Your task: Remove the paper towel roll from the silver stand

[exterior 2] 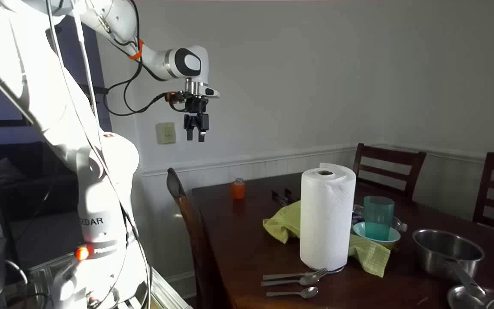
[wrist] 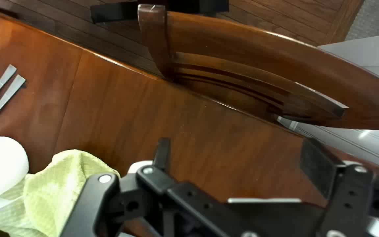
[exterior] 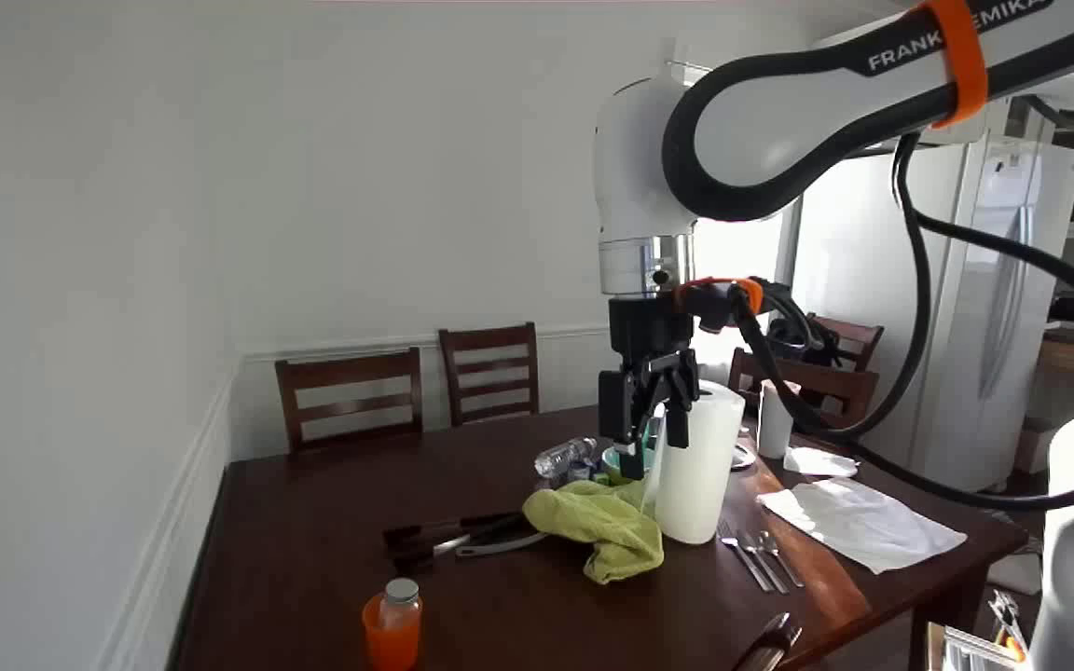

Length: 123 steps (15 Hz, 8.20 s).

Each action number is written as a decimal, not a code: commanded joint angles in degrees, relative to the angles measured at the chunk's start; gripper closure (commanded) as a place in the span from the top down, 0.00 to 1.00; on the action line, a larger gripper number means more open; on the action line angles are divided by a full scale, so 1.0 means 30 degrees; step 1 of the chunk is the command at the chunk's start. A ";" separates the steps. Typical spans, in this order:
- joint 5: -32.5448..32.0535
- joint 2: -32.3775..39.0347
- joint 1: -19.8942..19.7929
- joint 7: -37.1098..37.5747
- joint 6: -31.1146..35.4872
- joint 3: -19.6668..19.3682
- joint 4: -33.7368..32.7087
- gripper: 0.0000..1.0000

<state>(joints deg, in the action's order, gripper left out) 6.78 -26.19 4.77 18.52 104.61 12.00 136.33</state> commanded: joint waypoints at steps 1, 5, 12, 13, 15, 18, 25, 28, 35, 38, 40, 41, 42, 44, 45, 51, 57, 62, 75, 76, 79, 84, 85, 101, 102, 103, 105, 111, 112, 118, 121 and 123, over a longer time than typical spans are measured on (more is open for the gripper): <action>-0.0057 0.0019 0.0132 0.0046 -0.0030 -0.0121 -0.0028 1.00; -0.0057 0.0019 0.0132 0.0046 -0.0030 -0.0121 -0.0028 1.00; -0.0924 -0.0129 -0.1188 0.0953 -0.0258 -0.1005 0.0818 1.00; -0.1406 -0.0248 -0.1673 0.1232 -0.0356 -0.1269 0.0957 1.00; -0.2132 -0.0439 -0.2521 0.1555 0.0029 -0.1865 0.1261 1.00; -0.3441 -0.0636 -0.3800 0.1431 0.1769 -0.2847 0.1594 1.00; -0.5159 -0.0014 -0.5204 0.1192 0.3315 -0.3910 0.1041 1.00; -0.5175 -0.0018 -0.5199 0.1240 0.3340 -0.3889 0.1041 1.00; -0.5218 0.1163 -0.7431 0.1703 0.5464 -0.6453 0.0817 1.00; -0.5467 0.1825 -0.8450 0.1628 0.7031 -0.7419 0.0495 1.00; -0.5616 0.2355 -0.9071 0.1685 0.8001 -0.7888 0.0311 1.00; -0.5541 0.2677 -0.9338 0.1788 0.8316 -0.8115 0.0142 1.00; -0.5478 0.3020 -0.9590 0.1996 0.8608 -0.8310 -0.0097 1.00; -0.5215 0.2430 -0.9374 0.1504 0.8296 -0.8276 0.0409 1.00; -0.5214 0.2641 -0.9457 0.1495 0.8363 -0.8404 0.0252 1.00; -0.5150 0.3731 -0.9756 0.1353 0.8988 -0.8986 -0.0266 1.00; -0.4457 0.5363 -0.9666 -0.0037 1.0424 -1.0336 -0.0873 1.00; -0.2655 0.6911 -0.9377 -0.0482 1.0593 -1.0858 -0.1860 1.00; 0.0698 0.9437 -0.8950 -0.0263 1.0350 -1.0741 -0.3846 1.00; 0.0866 0.9498 -0.8932 -0.0327 1.0354 -1.0733 -0.3888 1.00; 0.0861 0.9653 -0.8880 -0.0315 1.0251 -1.0740 -0.4041 0.79; 0.0813 0.9590 -0.8821 -0.0243 1.0124 -1.0734 -0.4341 0.45; 0.0827 0.9550 -0.8799 -0.0237 1.0108 -1.0728 -0.4378 0.37; 0.0787 0.7869 -0.8652 -0.0371 0.9241 -1.0677 -0.5044 0.03; 0.0585 0.7775 -0.8661 -0.0271 0.9190 -1.0678 -0.5129 0.03; 0.0529 0.7598 -0.8665 -0.0314 0.8877 -1.0678 -0.5320 0.03; 0.0206 0.7319 -0.8689 -0.0238 0.8376 -1.0676 -0.5691 0.03; -0.0298 0.6658 -0.8709 -0.0414 0.6275 -1.0640 -0.7555 0.03; -0.0182 0.6554 -0.8687 -0.0635 0.5811 -1.0653 -0.7874 0.03; -0.0091 0.6619 -0.8675 -0.0649 0.5520 -1.0658 -0.8462 0.12; -0.0100 0.6632 -0.8674 -0.0676 0.5491 -1.0659 -0.8469 0.12; -0.0101 0.6632 -0.8674 -0.0684 0.5487 -1.0659 -0.8469 0.12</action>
<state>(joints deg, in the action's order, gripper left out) 6.45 -6.47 -21.51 16.52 121.32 -19.67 111.27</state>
